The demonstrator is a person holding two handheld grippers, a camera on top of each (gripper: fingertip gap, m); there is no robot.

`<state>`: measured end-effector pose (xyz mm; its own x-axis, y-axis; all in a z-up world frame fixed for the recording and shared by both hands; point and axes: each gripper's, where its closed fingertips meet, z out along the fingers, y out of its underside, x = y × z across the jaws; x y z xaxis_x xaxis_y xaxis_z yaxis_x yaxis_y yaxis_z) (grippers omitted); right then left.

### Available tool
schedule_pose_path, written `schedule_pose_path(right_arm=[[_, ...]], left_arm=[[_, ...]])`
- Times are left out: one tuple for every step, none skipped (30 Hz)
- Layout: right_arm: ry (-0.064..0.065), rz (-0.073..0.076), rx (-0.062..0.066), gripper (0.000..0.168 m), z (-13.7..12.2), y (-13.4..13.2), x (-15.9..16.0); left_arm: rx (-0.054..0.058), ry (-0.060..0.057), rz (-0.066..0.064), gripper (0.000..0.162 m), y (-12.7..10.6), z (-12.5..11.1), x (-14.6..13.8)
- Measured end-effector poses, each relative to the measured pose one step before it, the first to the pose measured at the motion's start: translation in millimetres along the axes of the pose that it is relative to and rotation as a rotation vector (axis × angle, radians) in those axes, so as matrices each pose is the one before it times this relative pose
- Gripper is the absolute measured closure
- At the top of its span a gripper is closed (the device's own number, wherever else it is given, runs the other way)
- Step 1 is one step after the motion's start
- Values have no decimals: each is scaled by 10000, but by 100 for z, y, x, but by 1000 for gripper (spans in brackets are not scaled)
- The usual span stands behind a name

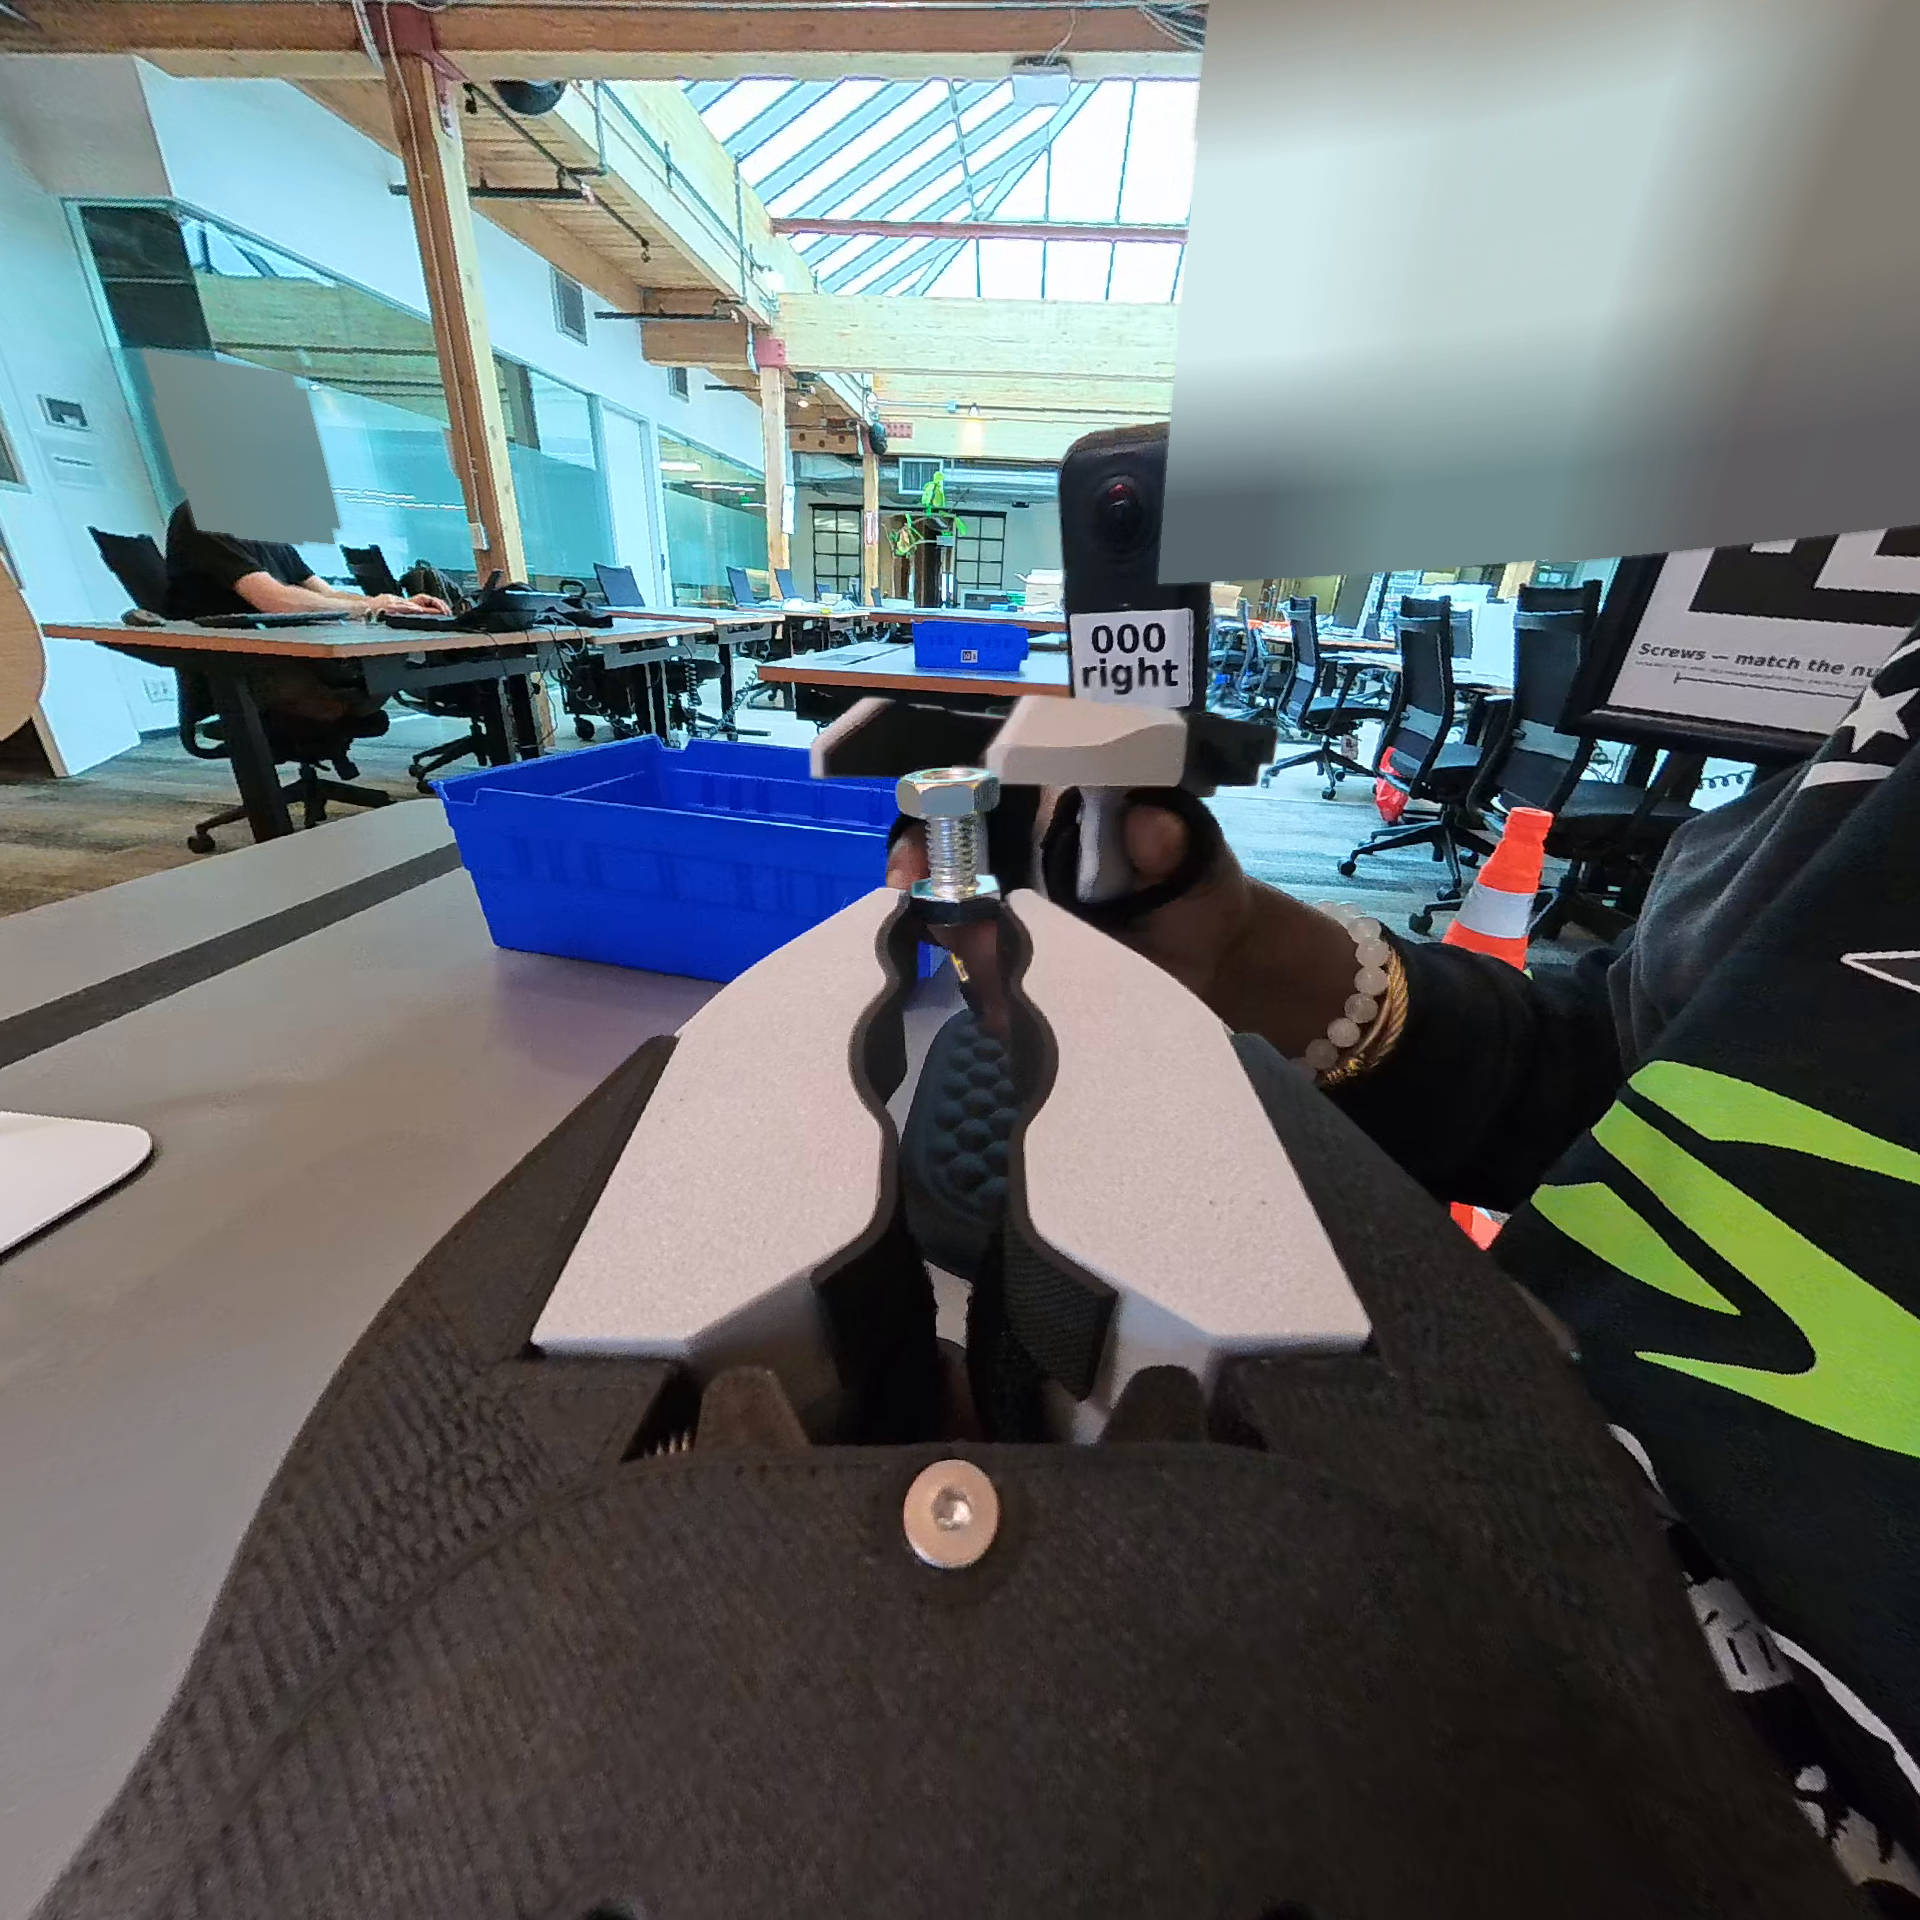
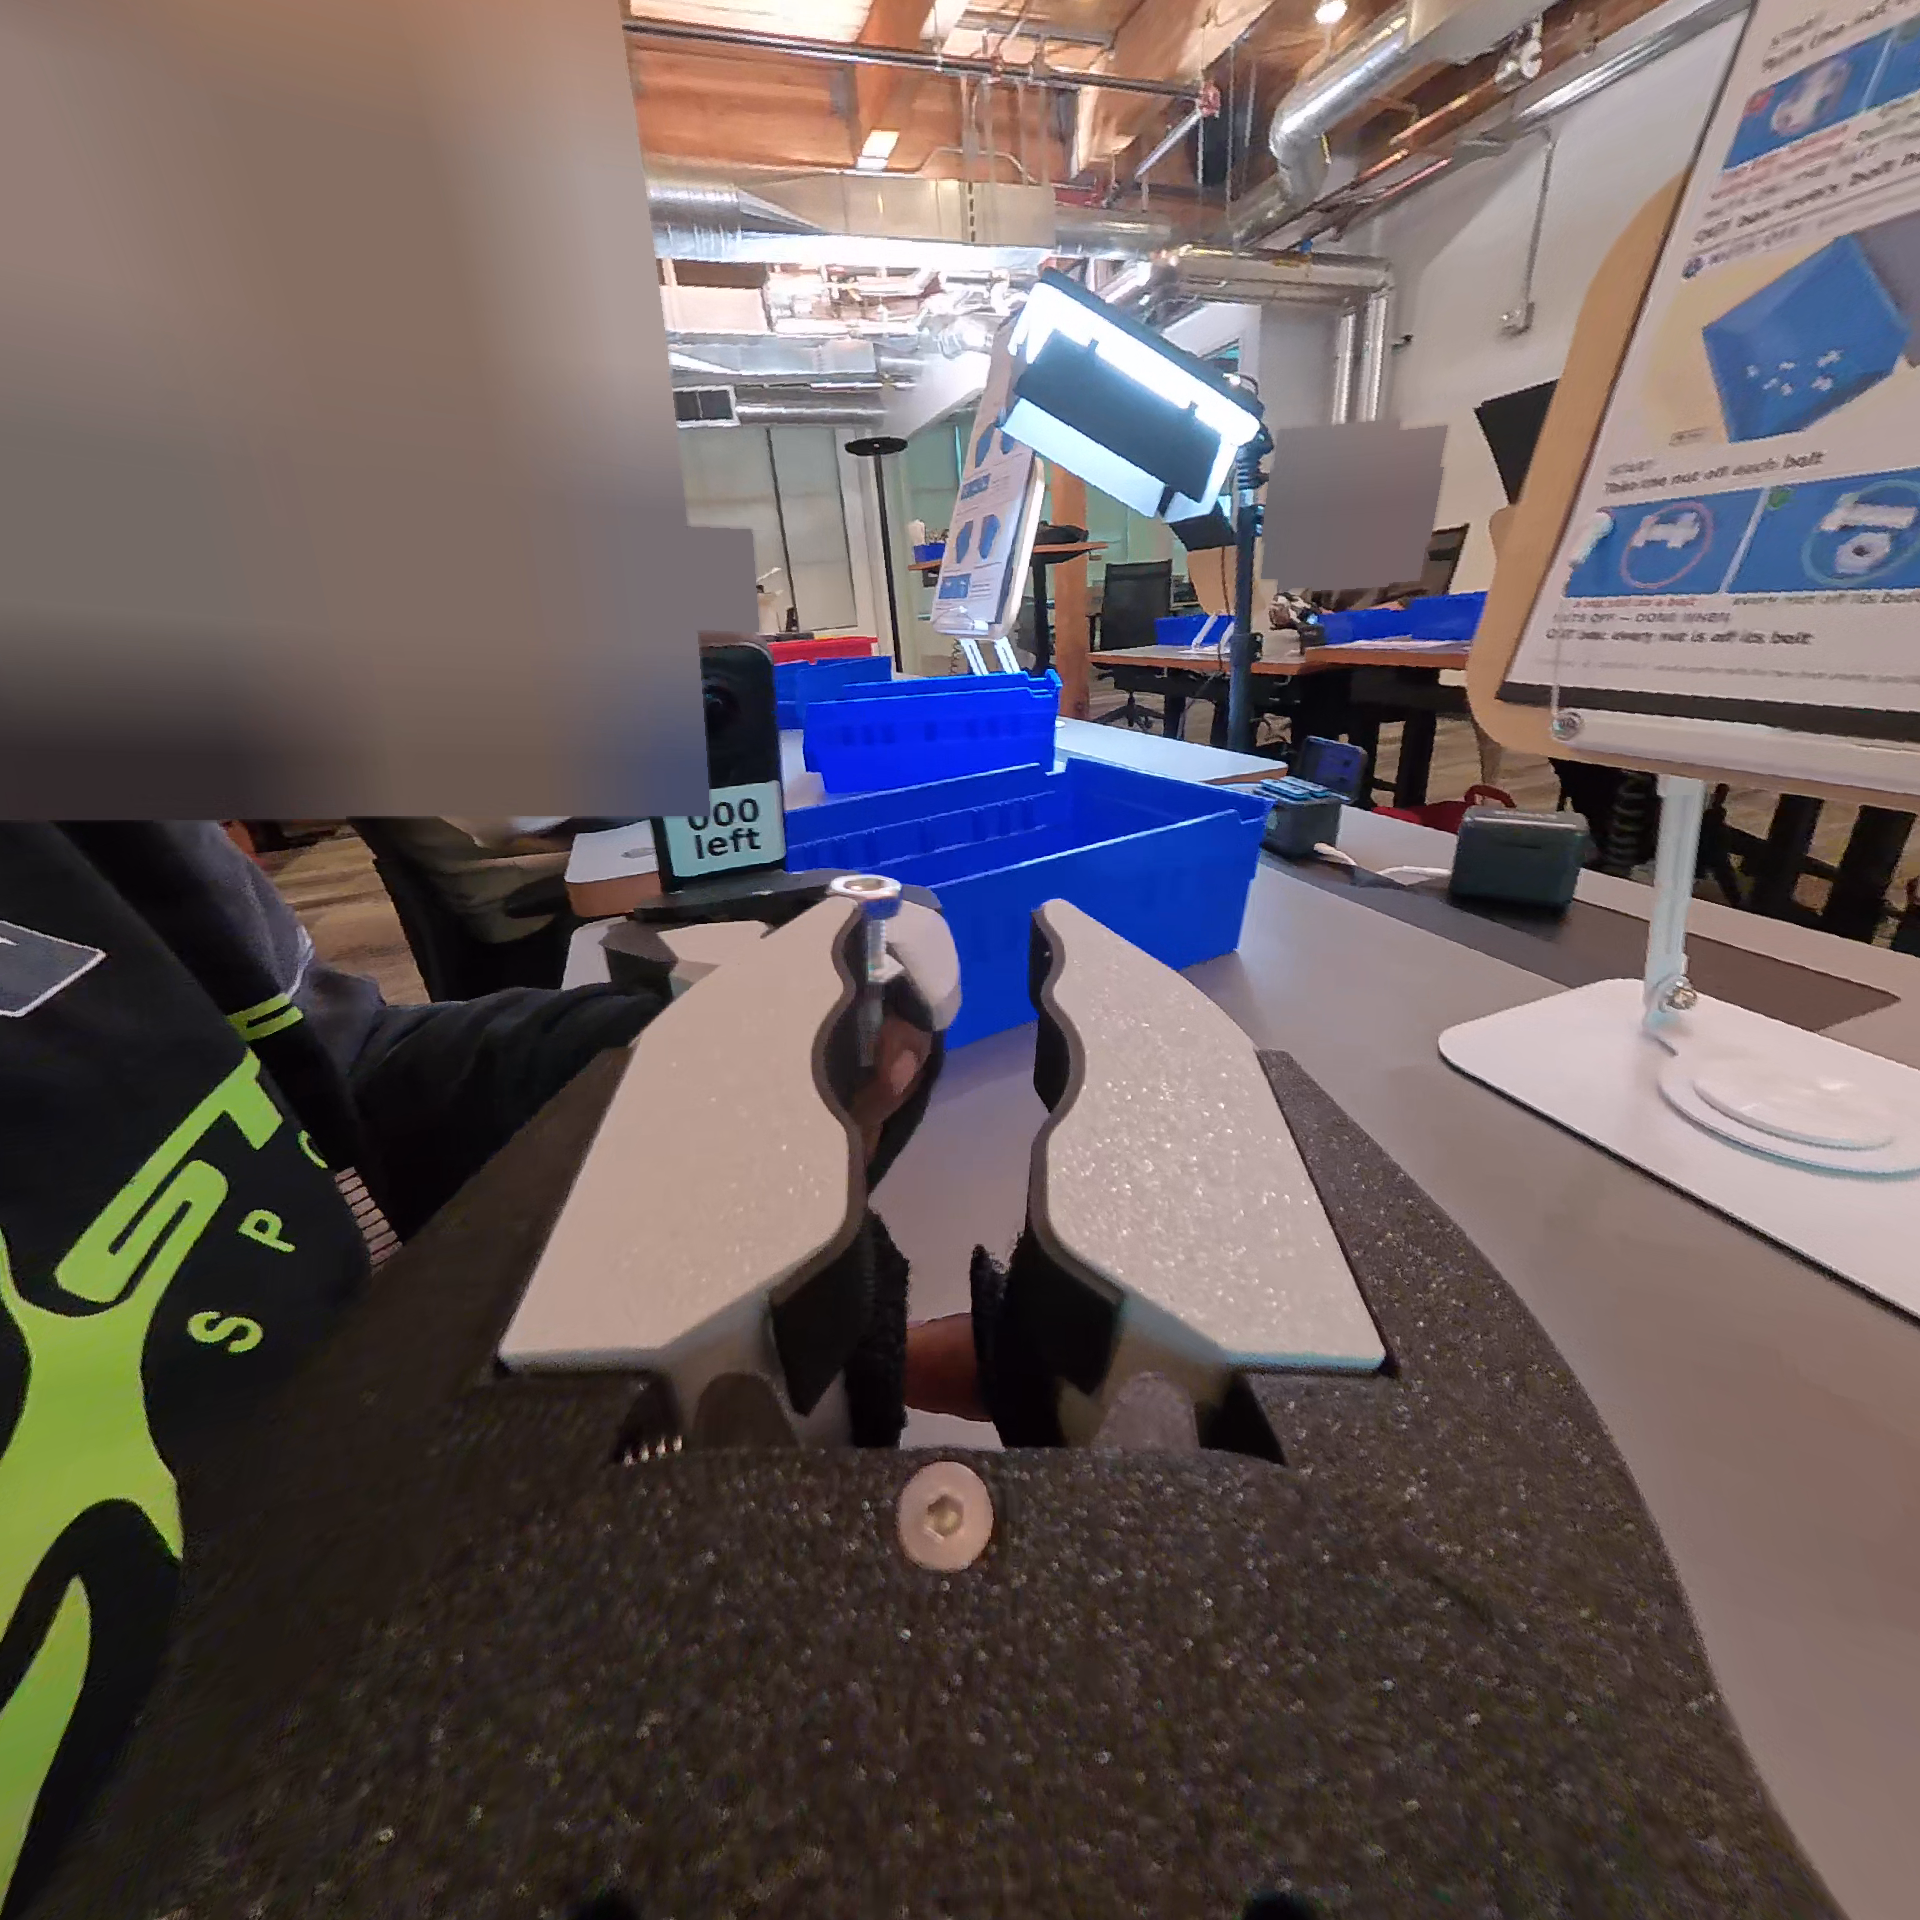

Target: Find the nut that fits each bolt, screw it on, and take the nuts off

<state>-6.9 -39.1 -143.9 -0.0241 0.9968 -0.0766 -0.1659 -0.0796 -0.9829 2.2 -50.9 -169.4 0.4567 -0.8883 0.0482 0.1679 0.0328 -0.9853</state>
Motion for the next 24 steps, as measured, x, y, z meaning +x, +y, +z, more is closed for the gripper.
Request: schedule_pose_path(right_arm=[[-122,-32,-8,138,261,8,-293],[-126,-51,-52,138,333,73,-308],[-98,-73,-70,137,364,90,-250],[-60,-78,-65,137,358,77,-174],[-52,-68,-59,136,329,77,-120],[-43,-46,-54,136,270,67,-84],[-14,-24,-47,136,187,82,-6],[15,-2,-34,136,70,76,58],[34,24,-2,136,-51,44,86],[60,47,35,136,-158,-12,135],[68,56,48,136,-258,-47,174],[32,56,38,136,-312,-63,136],[29,61,20,135,-333,-43,119],[119,44,25,135,-363,-35,248],[204,3,34,136,-371,-19,384],[205,-15,16,139,-361,-4,415],[120,27,18,139,-272,-17,302],[11,65,62,139,-163,-110,71],[-77,59,105,139,-53,-169,-121],[-112,33,96,139,73,-160,-233],[-120,8,32,139,208,-58,-286],[-128,-22,-43,138,304,71,-308],[-126,-50,-81,137,378,139,-318],[-117,-64,-81,136,400,138,-281]], left_arm=[[-8,-10,0,148,10,-1,-22],[-11,-3,-2,148,26,4,-8],[-13,3,-2,148,21,8,14],[-10,7,1,148,27,13,8],[-5,9,-1,148,7,-4,12],[-5,9,2,148,8,1,24],[5,4,2,148,-7,-1,13],[8,10,-2,148,-12,-3,11],[-7,7,-6,148,10,9,9],[-7,5,-5,148,21,7,6],[0,11,-2,148,0,0,16],[1,-14,-4,148,-11,2,-14],[-5,-21,-4,148,17,4,-43],[11,-17,-18,148,-10,-20,-47],[20,19,-6,148,-33,-25,19],[12,14,5,148,-27,-3,41],[-16,-10,22,148,28,28,3],[-32,-3,10,148,61,37,-3],[-17,15,-13,148,47,20,23],[-1,4,-8,148,21,5,-7],[-13,-4,5,148,20,13,-9],[-19,-9,7,148,38,7,-17],[-10,-14,5,148,24,0,-18],[-4,1,-1,148,13,-13,-3]])
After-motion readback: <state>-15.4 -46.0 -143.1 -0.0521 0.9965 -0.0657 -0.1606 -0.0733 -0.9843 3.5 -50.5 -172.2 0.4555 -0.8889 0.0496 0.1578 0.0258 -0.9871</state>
